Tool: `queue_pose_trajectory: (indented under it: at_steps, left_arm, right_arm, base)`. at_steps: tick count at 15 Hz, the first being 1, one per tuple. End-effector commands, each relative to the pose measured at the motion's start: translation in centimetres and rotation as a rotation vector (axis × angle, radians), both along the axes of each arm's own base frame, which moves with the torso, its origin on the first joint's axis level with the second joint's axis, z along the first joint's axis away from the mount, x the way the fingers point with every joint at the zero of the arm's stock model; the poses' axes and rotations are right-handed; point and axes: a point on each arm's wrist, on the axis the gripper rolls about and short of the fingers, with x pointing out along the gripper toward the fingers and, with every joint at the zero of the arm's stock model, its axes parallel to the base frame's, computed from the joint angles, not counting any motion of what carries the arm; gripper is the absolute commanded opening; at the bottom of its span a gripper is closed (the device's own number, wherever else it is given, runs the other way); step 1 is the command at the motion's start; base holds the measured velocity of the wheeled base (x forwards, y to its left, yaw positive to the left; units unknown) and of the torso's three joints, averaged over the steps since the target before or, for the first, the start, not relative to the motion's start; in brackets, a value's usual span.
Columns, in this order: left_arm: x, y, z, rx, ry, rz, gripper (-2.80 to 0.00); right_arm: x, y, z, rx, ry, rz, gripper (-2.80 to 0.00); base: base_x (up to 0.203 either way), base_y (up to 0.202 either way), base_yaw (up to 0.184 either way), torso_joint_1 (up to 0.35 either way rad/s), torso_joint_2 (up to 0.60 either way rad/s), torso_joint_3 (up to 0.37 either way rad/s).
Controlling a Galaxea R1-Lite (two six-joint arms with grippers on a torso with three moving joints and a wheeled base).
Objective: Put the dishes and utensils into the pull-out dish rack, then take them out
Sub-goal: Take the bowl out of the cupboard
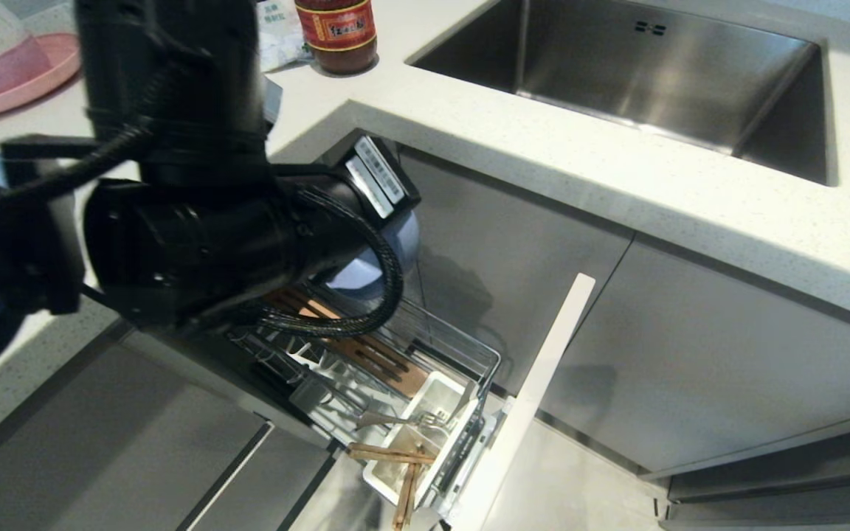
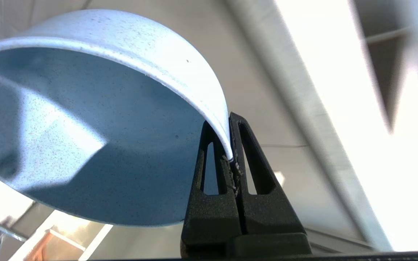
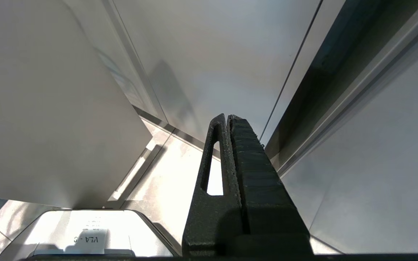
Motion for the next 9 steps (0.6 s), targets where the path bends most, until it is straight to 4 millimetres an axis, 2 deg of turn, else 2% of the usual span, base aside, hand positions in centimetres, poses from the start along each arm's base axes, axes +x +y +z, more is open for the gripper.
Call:
queue_pose_trajectory:
  at_steps: [1, 5, 9]
  left_arm:
    - [-3.2, 3.7, 3.8, -0.086, -0.108, -0.004, -2.80]
    - [-6.1, 8.0, 6.7, -0.103, -0.244, 0.013, -2.80]
    - [-6.6, 11.9, 8.1, -0.060, -0.350, 0.149, -2.80]
  right_arm:
    - [0.0, 0.0, 0.0, 0.000, -0.003, 0.000, -2.80]
    - [0.0, 0.0, 0.0, 0.000, -0.003, -0.001, -2.80]
    - [0.0, 0.0, 0.0, 0.000, -0.002, -0.001, -2.80]
  base:
    - [0.000, 0.000, 0.000, 0.000, 0.00, 0.000]
    - [0.000, 0.000, 0.000, 0.000, 0.00, 0.000]
    - [0.000, 0.000, 0.000, 0.000, 0.00, 0.000]
